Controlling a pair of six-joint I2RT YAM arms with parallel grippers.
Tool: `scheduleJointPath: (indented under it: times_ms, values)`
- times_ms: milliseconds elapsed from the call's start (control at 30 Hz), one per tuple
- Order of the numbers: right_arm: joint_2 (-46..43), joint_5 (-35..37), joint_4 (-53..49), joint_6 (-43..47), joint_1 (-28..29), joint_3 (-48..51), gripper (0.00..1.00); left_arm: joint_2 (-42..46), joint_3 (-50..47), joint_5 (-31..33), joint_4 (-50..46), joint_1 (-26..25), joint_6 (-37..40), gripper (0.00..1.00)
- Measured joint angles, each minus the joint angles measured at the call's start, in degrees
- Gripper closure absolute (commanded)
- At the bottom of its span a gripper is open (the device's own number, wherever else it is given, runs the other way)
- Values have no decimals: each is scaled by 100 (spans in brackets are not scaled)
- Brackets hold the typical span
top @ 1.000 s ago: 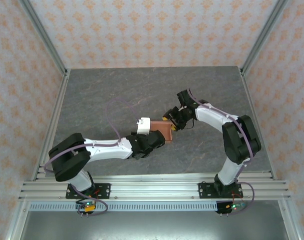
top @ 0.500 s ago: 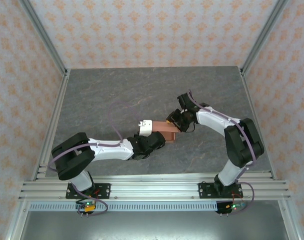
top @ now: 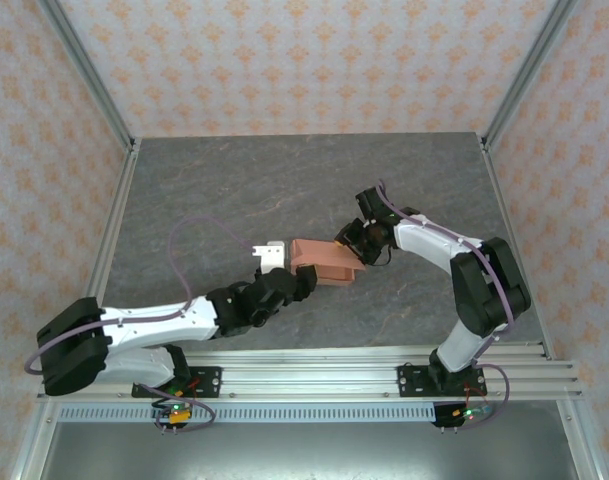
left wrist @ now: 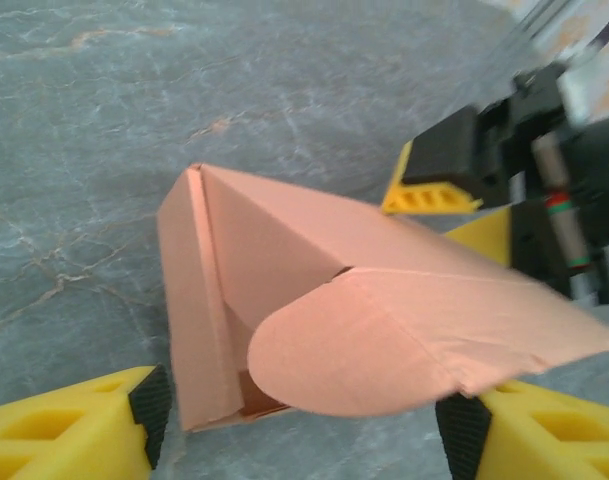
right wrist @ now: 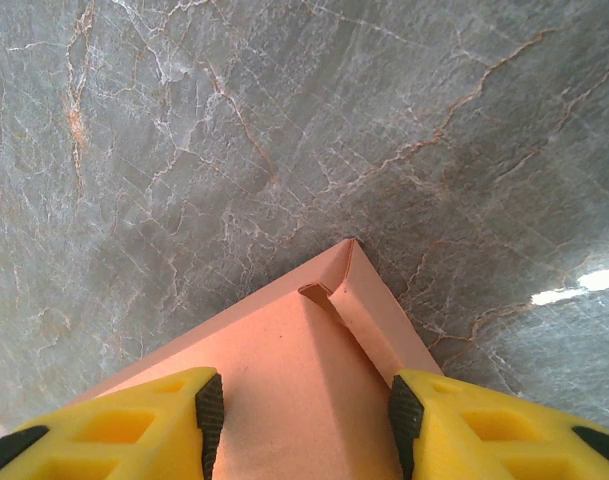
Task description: Fold the paper box
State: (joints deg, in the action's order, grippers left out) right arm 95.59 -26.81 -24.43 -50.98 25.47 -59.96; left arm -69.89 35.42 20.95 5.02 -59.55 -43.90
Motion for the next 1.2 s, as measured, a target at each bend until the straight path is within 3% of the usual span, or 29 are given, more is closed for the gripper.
scheduleJointPath:
  times_ms: [167, 367, 767, 1000, 1200]
  values:
    - [-2, 7, 0, -2, 0, 0, 49, 356, 85, -15, -66, 136, 39, 20]
    - [-9, 11, -7, 0, 0, 0, 49, 376, 343, -17, -306, 686, -39, 17]
    - [-94, 627, -546, 186, 42, -223, 43, -1360, 719, -286, -564, 1161, 55, 18]
    - [-219, 1346, -1322, 839, 42, -796, 38, -2214, 901, -715, -485, 1161, 90, 20]
    - [-577, 1738, -1679, 1545, 42, -1095, 37, -2350, 907, -863, -278, 1161, 72, 20]
